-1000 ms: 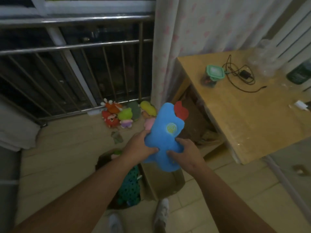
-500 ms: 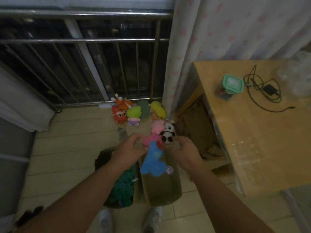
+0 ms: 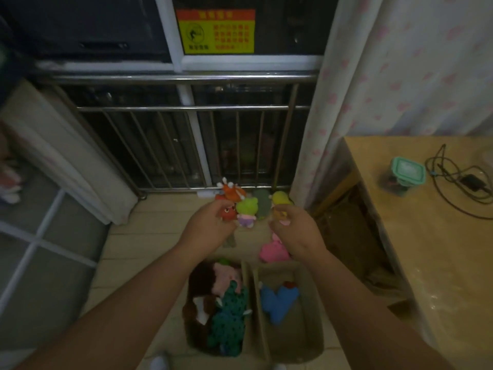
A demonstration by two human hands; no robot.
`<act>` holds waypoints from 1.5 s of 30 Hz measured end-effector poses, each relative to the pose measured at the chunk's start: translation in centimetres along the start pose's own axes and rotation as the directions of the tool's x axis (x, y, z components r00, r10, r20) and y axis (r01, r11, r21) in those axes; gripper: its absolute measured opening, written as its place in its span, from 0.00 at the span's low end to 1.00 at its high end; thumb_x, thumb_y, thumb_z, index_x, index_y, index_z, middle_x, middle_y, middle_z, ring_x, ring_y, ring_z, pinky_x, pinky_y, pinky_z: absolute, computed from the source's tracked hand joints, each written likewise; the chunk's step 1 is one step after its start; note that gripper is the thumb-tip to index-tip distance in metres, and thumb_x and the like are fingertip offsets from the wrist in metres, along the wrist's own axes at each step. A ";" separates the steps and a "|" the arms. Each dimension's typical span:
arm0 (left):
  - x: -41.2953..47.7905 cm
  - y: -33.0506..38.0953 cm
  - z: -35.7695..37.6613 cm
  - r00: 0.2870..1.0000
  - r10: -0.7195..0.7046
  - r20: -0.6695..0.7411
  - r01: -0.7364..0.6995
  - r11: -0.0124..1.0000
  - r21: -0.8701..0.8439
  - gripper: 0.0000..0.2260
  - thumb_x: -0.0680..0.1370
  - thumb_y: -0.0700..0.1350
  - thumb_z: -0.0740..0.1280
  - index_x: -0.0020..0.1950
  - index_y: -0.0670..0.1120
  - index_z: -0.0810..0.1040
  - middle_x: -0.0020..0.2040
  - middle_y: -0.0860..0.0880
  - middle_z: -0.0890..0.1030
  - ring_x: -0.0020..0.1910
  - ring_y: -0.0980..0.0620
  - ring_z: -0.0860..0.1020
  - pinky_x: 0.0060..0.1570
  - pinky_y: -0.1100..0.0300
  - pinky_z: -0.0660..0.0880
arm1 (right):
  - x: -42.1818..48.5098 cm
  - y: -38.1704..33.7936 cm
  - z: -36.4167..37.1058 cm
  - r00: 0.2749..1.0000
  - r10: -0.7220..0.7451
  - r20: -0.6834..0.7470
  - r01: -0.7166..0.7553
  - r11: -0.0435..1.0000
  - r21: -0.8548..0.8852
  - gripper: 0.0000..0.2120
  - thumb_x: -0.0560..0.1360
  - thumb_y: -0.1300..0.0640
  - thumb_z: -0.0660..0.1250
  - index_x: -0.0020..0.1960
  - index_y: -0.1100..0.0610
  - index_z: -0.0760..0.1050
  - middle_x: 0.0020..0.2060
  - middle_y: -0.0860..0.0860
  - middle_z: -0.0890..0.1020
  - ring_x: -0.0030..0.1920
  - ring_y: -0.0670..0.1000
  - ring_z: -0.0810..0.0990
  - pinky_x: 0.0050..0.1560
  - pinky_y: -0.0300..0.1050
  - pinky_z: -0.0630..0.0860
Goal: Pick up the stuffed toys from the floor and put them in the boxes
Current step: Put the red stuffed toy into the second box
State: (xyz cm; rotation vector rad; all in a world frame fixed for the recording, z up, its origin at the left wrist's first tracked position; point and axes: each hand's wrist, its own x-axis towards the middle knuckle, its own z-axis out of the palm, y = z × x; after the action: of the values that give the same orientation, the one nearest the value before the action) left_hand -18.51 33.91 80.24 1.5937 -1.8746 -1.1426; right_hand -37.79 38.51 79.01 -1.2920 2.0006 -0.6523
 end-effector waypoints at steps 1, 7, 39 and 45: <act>0.0 -0.3 -1.2 1.000 0.017 -0.010 -0.017 1.000 -0.004 0.14 0.73 0.45 0.72 0.54 0.58 0.74 0.47 0.61 0.74 0.47 0.61 0.72 0.39 0.69 0.68 | -0.2 -1.0 0.6 1.000 -0.003 -0.015 0.003 1.000 0.000 0.22 0.74 0.49 0.67 0.67 0.52 0.74 0.64 0.52 0.76 0.62 0.53 0.75 0.59 0.44 0.71; 0.9 -4.3 -9.2 0.991 0.129 0.014 -0.129 0.991 -0.019 0.16 0.73 0.45 0.72 0.60 0.53 0.77 0.45 0.63 0.75 0.41 0.69 0.72 0.38 0.79 0.66 | -2.3 -7.4 5.2 0.986 -0.006 -0.168 0.008 1.000 0.010 0.21 0.74 0.51 0.69 0.66 0.54 0.74 0.62 0.54 0.77 0.61 0.54 0.75 0.60 0.46 0.71; 11.0 -9.6 -29.2 0.974 0.225 0.009 -0.224 0.974 -0.017 0.19 0.75 0.49 0.70 0.65 0.55 0.74 0.65 0.53 0.75 0.64 0.54 0.73 0.59 0.58 0.70 | 3.7 -24.7 13.9 0.972 -0.026 -0.233 0.023 1.000 -0.017 0.25 0.73 0.47 0.70 0.69 0.46 0.70 0.65 0.48 0.75 0.64 0.49 0.74 0.63 0.50 0.74; 17.3 -9.1 -29.5 0.960 0.268 0.085 -0.268 0.963 -0.018 0.18 0.75 0.48 0.69 0.65 0.54 0.74 0.64 0.52 0.76 0.63 0.53 0.73 0.60 0.55 0.72 | 7.7 -25.1 14.6 0.953 0.055 -0.298 -0.043 0.998 0.046 0.24 0.72 0.48 0.71 0.67 0.47 0.72 0.64 0.48 0.76 0.63 0.48 0.74 0.63 0.47 0.72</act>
State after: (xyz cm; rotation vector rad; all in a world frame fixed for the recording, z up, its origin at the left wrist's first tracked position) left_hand 5.08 8.29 86.61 1.2553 -2.0647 -1.1106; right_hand -14.26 20.86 85.12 -1.1712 2.2413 -0.9039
